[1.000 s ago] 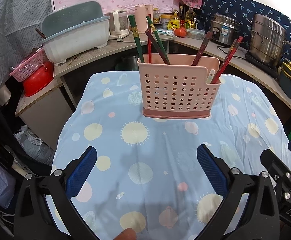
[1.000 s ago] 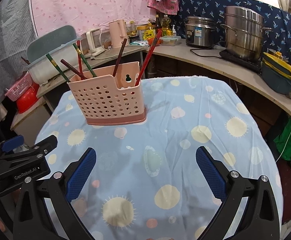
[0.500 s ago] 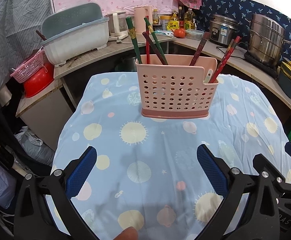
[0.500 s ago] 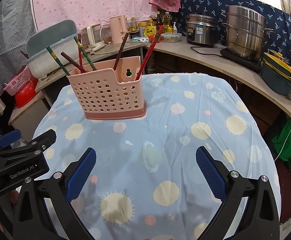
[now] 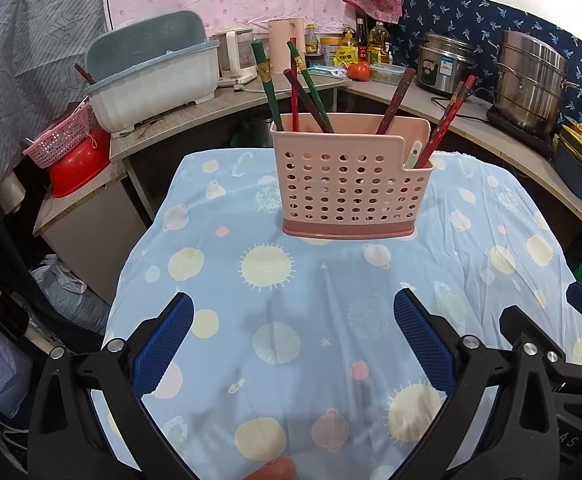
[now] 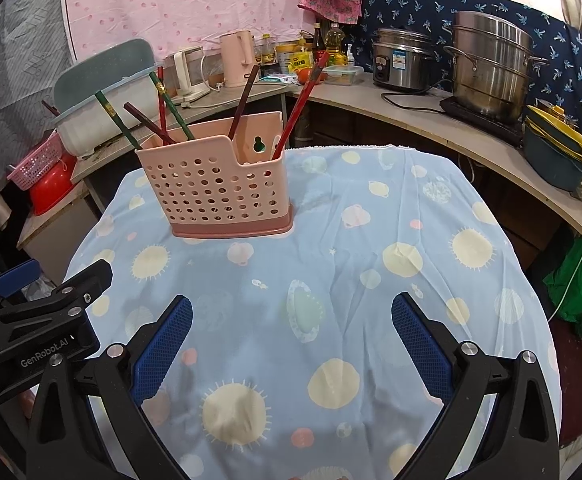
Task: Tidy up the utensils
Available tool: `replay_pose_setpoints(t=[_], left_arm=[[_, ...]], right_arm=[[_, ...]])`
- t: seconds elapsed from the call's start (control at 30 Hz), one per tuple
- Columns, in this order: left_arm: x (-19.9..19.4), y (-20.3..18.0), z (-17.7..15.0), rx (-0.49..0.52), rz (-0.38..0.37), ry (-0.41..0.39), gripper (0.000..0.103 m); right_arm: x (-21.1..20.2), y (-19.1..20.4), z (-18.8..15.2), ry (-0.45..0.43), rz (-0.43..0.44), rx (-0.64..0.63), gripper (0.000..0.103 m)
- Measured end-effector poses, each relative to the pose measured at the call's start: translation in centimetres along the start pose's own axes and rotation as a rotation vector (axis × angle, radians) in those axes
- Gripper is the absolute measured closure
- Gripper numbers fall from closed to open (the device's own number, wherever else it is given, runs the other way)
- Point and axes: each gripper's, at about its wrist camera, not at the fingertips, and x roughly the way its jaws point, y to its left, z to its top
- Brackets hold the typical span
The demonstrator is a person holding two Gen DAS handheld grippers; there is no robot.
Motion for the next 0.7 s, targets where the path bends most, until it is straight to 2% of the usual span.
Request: replay_pose_setpoints(t=[0.7], left_arm=[[-0.24, 0.14, -0.27, -0.014, -0.006, -0.006, 0.007]], right_arm=[[-0.14, 0.03, -0.27, 0.002, -0.001, 0.0, 0.007]])
